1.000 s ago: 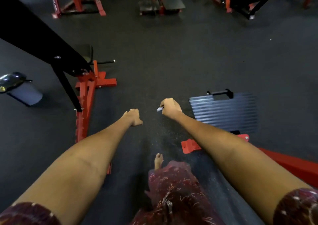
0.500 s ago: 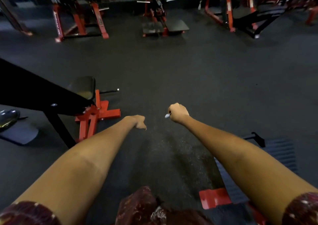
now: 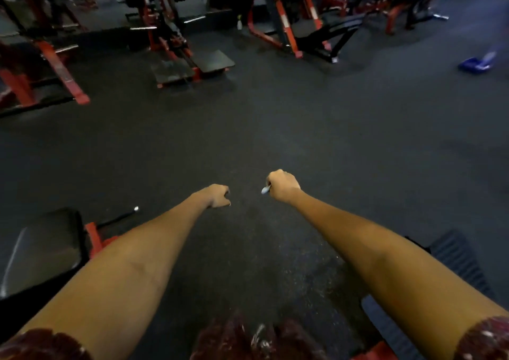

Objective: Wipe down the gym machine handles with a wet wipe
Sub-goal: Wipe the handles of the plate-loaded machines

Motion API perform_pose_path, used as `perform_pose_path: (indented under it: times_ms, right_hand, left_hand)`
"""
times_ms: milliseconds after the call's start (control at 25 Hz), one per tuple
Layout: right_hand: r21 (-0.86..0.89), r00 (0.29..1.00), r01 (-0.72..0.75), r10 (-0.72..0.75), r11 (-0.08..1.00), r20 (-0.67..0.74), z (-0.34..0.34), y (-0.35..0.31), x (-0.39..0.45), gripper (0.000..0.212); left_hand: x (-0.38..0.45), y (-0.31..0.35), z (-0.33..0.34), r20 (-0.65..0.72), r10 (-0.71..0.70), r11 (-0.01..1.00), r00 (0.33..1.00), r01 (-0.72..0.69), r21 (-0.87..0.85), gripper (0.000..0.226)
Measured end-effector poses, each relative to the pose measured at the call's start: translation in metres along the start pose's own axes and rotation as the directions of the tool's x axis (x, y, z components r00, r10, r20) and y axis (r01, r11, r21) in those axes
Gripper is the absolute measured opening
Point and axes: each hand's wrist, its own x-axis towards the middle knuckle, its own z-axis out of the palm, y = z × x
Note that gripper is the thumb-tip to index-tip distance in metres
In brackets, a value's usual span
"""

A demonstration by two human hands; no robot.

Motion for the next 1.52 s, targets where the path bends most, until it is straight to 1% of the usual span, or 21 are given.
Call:
perform_pose_path:
  times_ms: [80,200,320,400,560,720,880,1000,1120,1200,1320,1400,1520]
  right_hand:
    - [0.045,0.996,-0.079,0.081,0.996,-0.039,-0.015,0.018,0.027,0.024]
    - [0.035,0.982,-0.183,0.185,0.982,-0.037,-0.025,0.053,0.060,0.021]
    - [0.033,0.963,-0.263,0.264,0.964,-0.051,-0.039,0.110,0.099,0.020]
    - [0.054,0.942,-0.324,0.327,0.944,-0.069,-0.053,0.157,0.121,0.020]
    - [0.118,0.886,-0.450,0.459,0.885,-0.068,-0.091,0.254,0.151,0.018]
    - [0.201,0.806,-0.564,0.587,0.801,-0.078,-0.122,0.351,0.166,0.021]
    - [0.252,0.724,-0.664,0.690,0.704,-0.023,-0.133,0.424,0.166,0.023]
    - [0.351,0.612,-0.738,0.791,0.576,-0.013,-0.144,0.498,0.166,0.021]
    - [0.418,0.475,-0.800,0.880,0.431,0.000,-0.153,0.573,0.156,0.022]
    - [0.453,0.382,-0.829,0.924,0.328,0.031,-0.166,0.609,0.144,0.024]
    - [0.525,0.232,-0.834,0.971,0.169,0.056,-0.183,0.665,0.117,0.023]
    - [0.563,0.134,-0.823,0.989,0.073,0.067,-0.190,0.695,0.094,0.020]
    - [0.577,0.022,-0.815,0.993,-0.049,0.114,-0.184,0.730,0.059,0.022]
  left_hand:
    - [0.046,0.011,-0.029,0.009,0.038,0.999,0.999,-0.038,-0.012,0.049]
    - [0.111,0.044,-0.057,0.024,0.133,0.991,0.991,-0.134,0.030,0.049]
    - [0.184,0.094,-0.085,0.047,0.225,0.970,0.973,-0.228,0.080,0.050]
    - [0.230,0.131,-0.099,0.092,0.283,0.948,0.955,-0.293,0.122,0.050]
    - [0.307,0.214,-0.137,0.175,0.362,0.894,0.916,-0.394,0.215,0.048]
    - [0.379,0.317,-0.171,0.181,0.428,0.839,0.886,-0.464,0.286,0.048]
    - [0.429,0.415,-0.174,0.246,0.464,0.758,0.851,-0.525,0.388,0.045]
    - [0.474,0.502,-0.176,0.309,0.527,0.674,0.792,-0.611,0.416,0.048]
    - [0.511,0.591,-0.173,0.386,0.587,0.537,0.711,-0.699,0.472,0.048]
    - [0.524,0.644,-0.172,0.447,0.604,0.442,0.660,-0.744,0.501,0.045]
    - [0.539,0.736,-0.167,0.509,0.662,0.284,0.550,-0.813,0.508,0.046]
    - [0.539,0.795,-0.156,0.548,0.686,0.198,0.478,-0.848,0.492,0.047]
    - [0.525,0.862,-0.126,0.607,0.698,0.074,0.379,-0.882,0.465,0.044]
